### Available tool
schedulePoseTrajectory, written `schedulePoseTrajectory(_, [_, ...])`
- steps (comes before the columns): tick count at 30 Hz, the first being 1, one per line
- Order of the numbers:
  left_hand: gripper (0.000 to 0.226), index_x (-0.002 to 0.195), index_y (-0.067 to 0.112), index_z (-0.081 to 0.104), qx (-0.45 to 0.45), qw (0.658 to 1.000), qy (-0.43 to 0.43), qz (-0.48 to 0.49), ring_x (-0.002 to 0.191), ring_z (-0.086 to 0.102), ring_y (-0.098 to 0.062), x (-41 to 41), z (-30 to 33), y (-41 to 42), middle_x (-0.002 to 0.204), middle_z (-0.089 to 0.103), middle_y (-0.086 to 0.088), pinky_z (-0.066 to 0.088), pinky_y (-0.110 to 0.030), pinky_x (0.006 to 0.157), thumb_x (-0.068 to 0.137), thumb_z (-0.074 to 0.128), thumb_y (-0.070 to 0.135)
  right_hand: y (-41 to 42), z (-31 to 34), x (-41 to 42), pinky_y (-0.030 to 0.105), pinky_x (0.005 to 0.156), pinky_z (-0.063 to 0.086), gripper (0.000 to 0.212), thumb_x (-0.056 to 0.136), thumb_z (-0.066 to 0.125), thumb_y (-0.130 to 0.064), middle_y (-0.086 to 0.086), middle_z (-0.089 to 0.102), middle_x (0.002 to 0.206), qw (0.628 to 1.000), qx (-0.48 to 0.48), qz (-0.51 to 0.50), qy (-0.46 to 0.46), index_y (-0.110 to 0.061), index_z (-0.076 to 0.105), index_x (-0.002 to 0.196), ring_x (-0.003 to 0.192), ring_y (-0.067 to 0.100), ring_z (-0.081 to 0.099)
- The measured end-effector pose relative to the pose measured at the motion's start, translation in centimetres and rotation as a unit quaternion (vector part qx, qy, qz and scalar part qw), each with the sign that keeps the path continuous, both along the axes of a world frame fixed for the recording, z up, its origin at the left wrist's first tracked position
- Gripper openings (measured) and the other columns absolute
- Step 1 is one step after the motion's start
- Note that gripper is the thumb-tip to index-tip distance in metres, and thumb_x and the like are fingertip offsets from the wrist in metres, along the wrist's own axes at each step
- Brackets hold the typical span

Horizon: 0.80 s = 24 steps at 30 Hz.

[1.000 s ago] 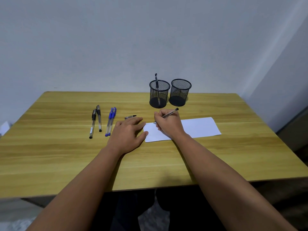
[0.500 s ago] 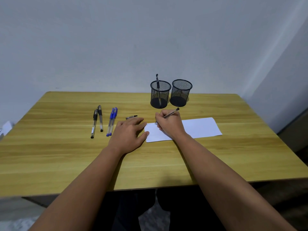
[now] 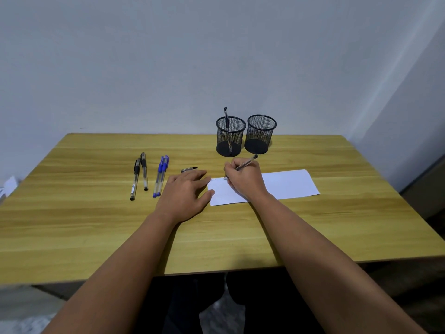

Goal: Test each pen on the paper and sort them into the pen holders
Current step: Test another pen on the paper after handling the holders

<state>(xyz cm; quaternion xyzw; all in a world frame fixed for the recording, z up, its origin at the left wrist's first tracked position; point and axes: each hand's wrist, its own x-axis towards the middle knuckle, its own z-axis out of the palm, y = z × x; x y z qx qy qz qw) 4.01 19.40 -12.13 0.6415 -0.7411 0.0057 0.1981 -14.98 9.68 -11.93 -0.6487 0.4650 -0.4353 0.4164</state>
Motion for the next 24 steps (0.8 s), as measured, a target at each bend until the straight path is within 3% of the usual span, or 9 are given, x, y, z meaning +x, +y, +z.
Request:
schedulePoseTrajectory(6, [0.057, 0.139, 0.031, 0.061, -0.002, 1.000, -0.001, 0.000, 0.142, 0.041, -0.012, 0.00, 0.01, 0.00, 0.150, 0.052, 0.010, 0.036, -0.044, 0.107, 0.094, 0.042, 0.060, -0.33, -0.19, -0.10, 0.022, 0.057, 0.053, 0.040, 0.097, 0.064, -0.017, 0.035, 0.053, 0.071, 1.000, -0.012, -0.022, -0.002, 0.002, 0.049, 0.066, 0.061, 0.027, 0.060])
schedulePoseTrajectory(10, [0.058, 0.139, 0.031, 0.061, -0.002, 1.000, 0.004, 0.000, 0.142, 0.041, -0.012, 0.04, -0.03, 0.02, 0.149, 0.053, 0.010, 0.037, -0.046, 0.108, 0.093, 0.041, 0.061, -0.37, -0.30, 0.10, 0.026, 0.058, 0.053, 0.044, 0.097, 0.066, -0.021, 0.030, 0.054, 0.067, 1.000, -0.016, -0.023, 0.010, -0.008, 0.048, 0.060, 0.060, 0.026, 0.061])
schedulePoseTrajectory(13, [0.059, 0.137, 0.031, 0.063, -0.005, 1.000, 0.008, 0.000, 0.142, 0.042, -0.012, 0.03, -0.10, 0.05, 0.149, 0.054, 0.010, 0.037, -0.046, 0.107, 0.092, 0.041, 0.062, -0.32, -0.24, 0.03, 0.025, 0.057, 0.052, 0.043, 0.092, 0.066, -0.015, 0.021, 0.042, 0.061, 0.999, -0.018, -0.030, 0.014, -0.013, 0.041, 0.056, 0.060, 0.024, 0.054])
schedulePoseTrajectory(19, [0.059, 0.138, 0.030, 0.063, -0.007, 1.000, 0.007, -0.003, 0.142, 0.043, -0.013, 0.10, -0.14, 0.01, 0.149, 0.054, 0.009, 0.038, -0.046, 0.107, 0.093, 0.040, 0.062, -0.24, -0.23, 0.09, 0.026, 0.054, 0.050, 0.039, 0.090, 0.065, -0.015, 0.030, 0.041, 0.065, 0.999, -0.026, -0.027, 0.021, -0.006, 0.041, 0.060, 0.062, 0.027, 0.047])
schedulePoseTrajectory(24, [0.060, 0.137, 0.031, 0.063, -0.006, 1.000, 0.007, -0.001, 0.141, 0.043, -0.013, 0.08, -0.19, -0.05, 0.148, 0.054, 0.009, 0.038, -0.047, 0.107, 0.092, 0.039, 0.063, 0.01, 0.06, -0.05, 0.024, 0.050, 0.047, 0.044, 0.091, 0.064, -0.013, 0.011, 0.036, 0.057, 0.998, -0.041, -0.041, 0.031, -0.012, 0.037, 0.057, 0.058, 0.024, 0.045])
